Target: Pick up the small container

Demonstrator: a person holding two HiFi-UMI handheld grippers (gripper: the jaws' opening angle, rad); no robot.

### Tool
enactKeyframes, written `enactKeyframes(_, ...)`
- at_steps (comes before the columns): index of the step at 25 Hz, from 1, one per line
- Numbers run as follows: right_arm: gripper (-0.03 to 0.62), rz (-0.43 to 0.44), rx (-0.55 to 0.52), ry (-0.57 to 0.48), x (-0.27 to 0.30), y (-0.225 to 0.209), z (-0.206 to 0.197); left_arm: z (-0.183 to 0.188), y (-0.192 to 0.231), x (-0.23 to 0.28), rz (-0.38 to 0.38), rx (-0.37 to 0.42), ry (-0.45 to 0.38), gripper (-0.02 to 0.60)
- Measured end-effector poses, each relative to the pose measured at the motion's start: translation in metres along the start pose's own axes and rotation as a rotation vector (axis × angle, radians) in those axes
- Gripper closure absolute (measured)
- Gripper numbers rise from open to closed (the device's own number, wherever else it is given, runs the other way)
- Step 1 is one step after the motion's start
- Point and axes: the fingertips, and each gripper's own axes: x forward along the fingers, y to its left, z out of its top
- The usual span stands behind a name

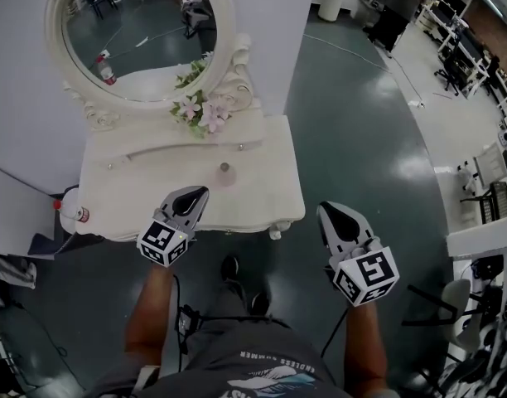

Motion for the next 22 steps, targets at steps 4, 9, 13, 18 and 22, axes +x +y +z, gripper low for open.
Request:
enactKeyframes(4,0.566,-0.026,0.006,0.018,0.004,-0.005,-0.006,-0.016,0.016,0.023,-0.014,-0.01,0.007,0.563)
enactKeyframes(9,0.567,-0.069,0.019,0.054,0.007,-0.014,-0.016,-0.038,0.033,0.054,-0.027,-0.03,0.021,0.562)
enactKeyframes(13,0.567,-0.086,0.029,0.081,0.012,-0.018,-0.026,-0.061,0.04,0.076,-0.05,-0.048,0.043,0.561)
enactKeyframes(18,0.567,-0.096,0.046,0.108,0.023,-0.02,-0.037,-0.087,0.049,0.098,-0.063,-0.063,0.07,0.557)
enactKeyframes(22,0.566,-0.096,0.058,0.126,0.032,-0.023,-0.047,-0.107,0.057,0.113,-0.06,-0.07,0.078,0.506)
